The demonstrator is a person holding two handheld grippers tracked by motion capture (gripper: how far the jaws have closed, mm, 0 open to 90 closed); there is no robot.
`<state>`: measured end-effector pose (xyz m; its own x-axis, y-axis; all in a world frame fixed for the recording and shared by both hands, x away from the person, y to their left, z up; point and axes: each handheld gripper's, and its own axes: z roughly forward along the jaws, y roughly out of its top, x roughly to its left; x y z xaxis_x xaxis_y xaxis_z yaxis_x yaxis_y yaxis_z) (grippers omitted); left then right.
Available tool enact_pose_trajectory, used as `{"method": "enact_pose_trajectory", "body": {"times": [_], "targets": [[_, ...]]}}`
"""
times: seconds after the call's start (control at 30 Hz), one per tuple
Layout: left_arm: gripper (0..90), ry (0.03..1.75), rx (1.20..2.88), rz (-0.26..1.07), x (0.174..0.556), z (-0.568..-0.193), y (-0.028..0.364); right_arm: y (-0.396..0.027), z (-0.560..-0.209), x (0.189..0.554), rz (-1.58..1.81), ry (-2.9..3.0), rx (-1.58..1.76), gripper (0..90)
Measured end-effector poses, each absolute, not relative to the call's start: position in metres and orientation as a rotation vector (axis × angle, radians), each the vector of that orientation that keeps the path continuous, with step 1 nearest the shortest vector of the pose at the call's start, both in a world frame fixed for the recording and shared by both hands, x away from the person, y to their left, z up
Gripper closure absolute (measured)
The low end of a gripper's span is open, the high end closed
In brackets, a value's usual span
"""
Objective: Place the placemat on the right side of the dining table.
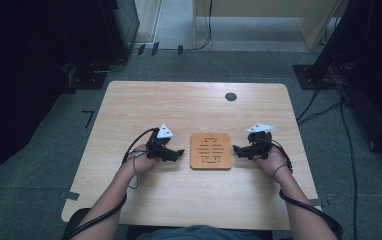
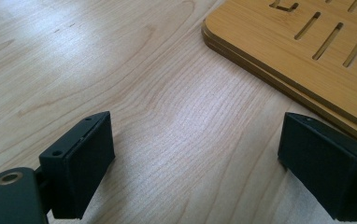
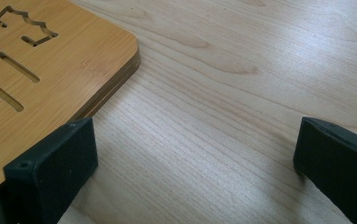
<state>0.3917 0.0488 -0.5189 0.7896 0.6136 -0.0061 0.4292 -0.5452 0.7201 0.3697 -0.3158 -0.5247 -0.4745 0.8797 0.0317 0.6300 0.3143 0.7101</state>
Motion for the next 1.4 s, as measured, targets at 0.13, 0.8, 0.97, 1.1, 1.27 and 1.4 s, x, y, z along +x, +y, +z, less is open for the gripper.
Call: {"method": "enact_pose_trajectory", "body": {"times": [0.13, 0.8, 0.97, 1.1, 1.27, 1.4], "targets": [[9.8, 0.778, 2.228, 0.321, 0.392, -0.519, 0.048, -0.314, -0.525, 0.373, 0.940, 2.198, 1.374, 0.0], [10.2, 0.825, 2.298, 0.286, 0.402, -0.511, 0.040, -0.307, -0.514, 0.381, 0.816, 2.246, 1.489, 0.8], [13.6, 0.846, 2.296, 0.251, 0.403, -0.507, 0.040, -0.308, -0.511, 0.381, 0.824, 2.252, 1.511, 7.9], [13.7, 0.877, 2.310, 0.237, 0.403, -0.503, 0.041, -0.309, -0.508, 0.381, 0.847, 2.271, 1.536, 9.9], [26.2, 0.902, 2.311, 0.217, 0.401, -0.497, 0.041, -0.306, -0.505, 0.379, 0.843, 2.300, 1.488, 10.2], [26.4, 0.928, 2.287, 0.166, 0.401, -0.494, 0.041, -0.303, -0.503, 0.378, 0.843, 2.316, 1.441, 17.2]]}}
